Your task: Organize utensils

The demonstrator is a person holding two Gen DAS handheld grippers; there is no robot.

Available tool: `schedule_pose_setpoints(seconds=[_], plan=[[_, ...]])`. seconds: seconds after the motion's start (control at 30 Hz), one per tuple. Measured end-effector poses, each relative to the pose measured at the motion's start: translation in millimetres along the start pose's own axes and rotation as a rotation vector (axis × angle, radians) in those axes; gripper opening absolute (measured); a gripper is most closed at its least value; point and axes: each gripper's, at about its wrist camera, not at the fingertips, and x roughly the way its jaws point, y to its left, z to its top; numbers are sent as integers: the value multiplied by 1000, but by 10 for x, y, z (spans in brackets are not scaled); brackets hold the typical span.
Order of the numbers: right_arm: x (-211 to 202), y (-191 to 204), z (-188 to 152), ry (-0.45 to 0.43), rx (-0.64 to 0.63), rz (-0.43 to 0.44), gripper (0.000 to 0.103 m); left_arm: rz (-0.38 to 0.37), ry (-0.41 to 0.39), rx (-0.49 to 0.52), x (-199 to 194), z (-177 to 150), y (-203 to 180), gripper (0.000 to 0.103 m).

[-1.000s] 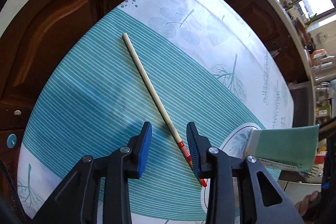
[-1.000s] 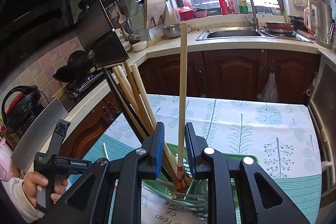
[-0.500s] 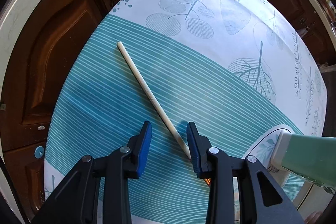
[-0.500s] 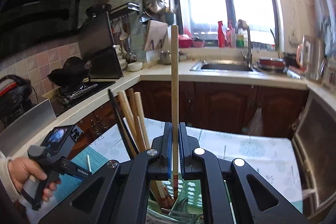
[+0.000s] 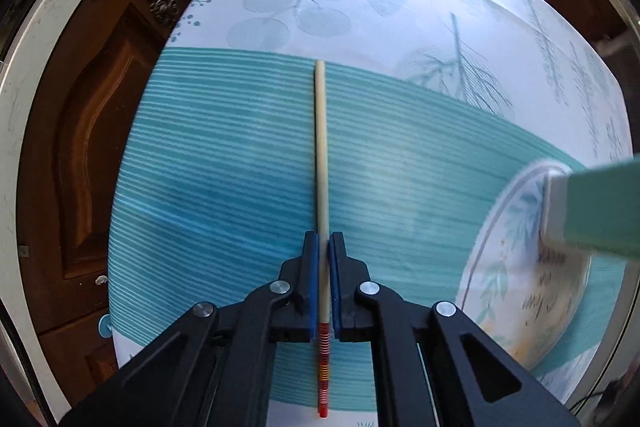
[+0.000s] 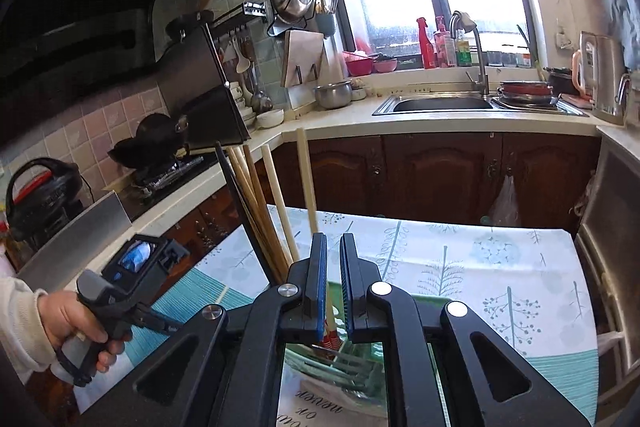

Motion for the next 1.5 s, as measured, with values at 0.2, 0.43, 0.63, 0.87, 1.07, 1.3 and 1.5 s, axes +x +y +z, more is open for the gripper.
schedule_pose_setpoints(seconds=[0.2,0.43,0.63,0.87,1.07,1.3,1.5], plan=[[-350,-243,-49,-20,94,26,7,-181,-154,23,-555,-352,-107,3],[-687,-305,-208,-14,121,30,7,-345,-504,117,-1683,-680,-658,3],[-967,-252,-347,-29,136,32,7,-378,-856,135,-2392,-772,-944,3],[-1244,-220,-504,-46,135,20,7,-313,-1193,154,-2491,-830,-1356,3],[-1382,-257,-694,-33,153,20,7,-312,-1194,159,-2172,-690,-1567,3],[-1293,-228,-696,-24,143,18,7,-296,-1193,178,-1805,-678,-1594,3],[-1241,-173,-702,-12,148,37,7,-266,-1104,194,-1768,-796,-1552,18]])
